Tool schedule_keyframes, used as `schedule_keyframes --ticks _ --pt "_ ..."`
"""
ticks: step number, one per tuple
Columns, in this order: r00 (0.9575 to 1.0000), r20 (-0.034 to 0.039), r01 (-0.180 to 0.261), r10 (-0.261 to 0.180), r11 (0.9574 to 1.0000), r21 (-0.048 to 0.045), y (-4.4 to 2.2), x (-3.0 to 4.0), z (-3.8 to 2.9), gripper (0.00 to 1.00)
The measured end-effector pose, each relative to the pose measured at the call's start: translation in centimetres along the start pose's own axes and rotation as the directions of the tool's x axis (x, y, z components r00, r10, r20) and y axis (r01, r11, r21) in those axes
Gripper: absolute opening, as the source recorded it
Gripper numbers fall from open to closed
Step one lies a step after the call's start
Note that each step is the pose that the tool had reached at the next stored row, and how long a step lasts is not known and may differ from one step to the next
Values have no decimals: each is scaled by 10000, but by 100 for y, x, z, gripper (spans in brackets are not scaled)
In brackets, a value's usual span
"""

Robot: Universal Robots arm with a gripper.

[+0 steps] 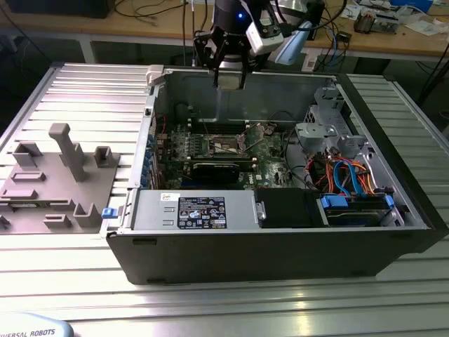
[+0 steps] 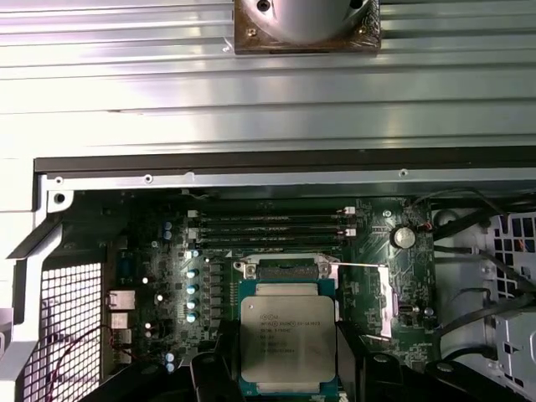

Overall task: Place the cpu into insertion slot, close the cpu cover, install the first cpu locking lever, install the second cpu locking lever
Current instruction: 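Place the cpu into insertion slot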

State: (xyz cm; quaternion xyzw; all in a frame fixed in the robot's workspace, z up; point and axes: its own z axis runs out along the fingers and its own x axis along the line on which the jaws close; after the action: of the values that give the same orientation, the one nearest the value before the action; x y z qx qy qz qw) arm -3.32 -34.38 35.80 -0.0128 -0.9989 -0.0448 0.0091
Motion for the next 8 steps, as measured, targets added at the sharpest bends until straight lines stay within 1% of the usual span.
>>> schedule_keyframes --ticks 2,4,6,8 --pt "10000 1 -1 1 10000 17 -1 0 10 54" --pt "10000 2 -1 1 10000 78 -2 -1 25 54" --pt "10000 3 -1 1 10000 100 -4 -1 51 54" --pt "10000 2 -2 2 9999 101 -5 -1 58 54"
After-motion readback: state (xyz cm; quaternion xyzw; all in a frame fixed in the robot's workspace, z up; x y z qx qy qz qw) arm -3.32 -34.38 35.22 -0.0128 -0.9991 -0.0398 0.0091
